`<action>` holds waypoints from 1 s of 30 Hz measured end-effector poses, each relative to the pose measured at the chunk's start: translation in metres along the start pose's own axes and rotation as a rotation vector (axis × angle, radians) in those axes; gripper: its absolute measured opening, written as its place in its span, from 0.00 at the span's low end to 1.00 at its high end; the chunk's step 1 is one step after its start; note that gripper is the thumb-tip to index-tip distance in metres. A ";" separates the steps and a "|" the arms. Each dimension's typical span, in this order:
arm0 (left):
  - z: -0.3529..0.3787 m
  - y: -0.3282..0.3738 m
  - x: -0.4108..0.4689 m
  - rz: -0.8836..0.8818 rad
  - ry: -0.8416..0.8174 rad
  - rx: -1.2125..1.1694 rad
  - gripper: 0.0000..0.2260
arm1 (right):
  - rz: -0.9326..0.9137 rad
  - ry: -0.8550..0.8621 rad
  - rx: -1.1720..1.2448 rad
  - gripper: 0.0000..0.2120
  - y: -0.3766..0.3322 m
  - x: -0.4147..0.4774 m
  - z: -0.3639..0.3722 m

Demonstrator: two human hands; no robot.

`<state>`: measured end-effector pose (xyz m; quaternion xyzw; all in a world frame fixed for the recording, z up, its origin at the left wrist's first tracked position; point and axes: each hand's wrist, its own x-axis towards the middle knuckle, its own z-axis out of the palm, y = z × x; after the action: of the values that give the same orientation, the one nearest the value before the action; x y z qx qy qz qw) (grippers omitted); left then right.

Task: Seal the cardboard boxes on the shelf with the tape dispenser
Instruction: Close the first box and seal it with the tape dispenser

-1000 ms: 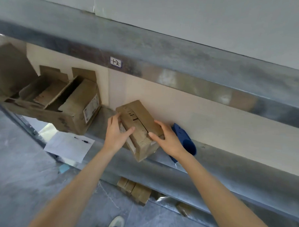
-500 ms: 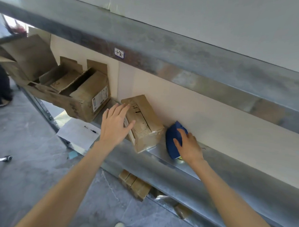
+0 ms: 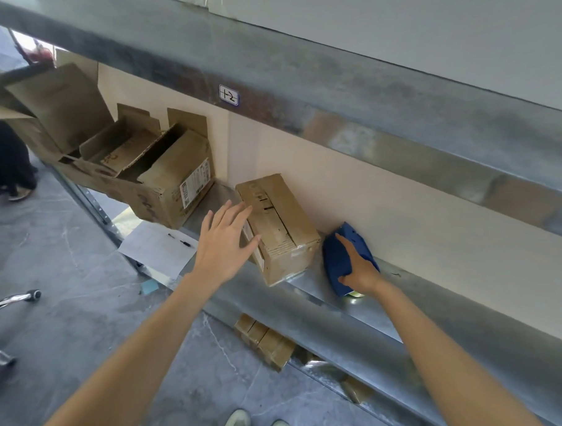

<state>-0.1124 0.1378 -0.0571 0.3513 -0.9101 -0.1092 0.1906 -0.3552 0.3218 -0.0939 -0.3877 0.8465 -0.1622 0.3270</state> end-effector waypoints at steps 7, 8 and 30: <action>-0.003 -0.003 0.002 0.018 -0.002 -0.015 0.27 | 0.103 0.069 0.127 0.42 -0.007 0.009 0.005; -0.003 -0.004 0.002 0.022 -0.010 -0.011 0.27 | 0.102 0.085 0.144 0.39 -0.008 0.009 0.005; -0.032 0.010 0.014 0.178 -0.066 -0.257 0.22 | -0.260 0.570 -0.243 0.22 -0.062 -0.083 -0.062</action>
<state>-0.1147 0.1336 -0.0212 0.2380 -0.9221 -0.2188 0.2128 -0.3231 0.3462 0.0199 -0.4674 0.8606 -0.2023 0.0049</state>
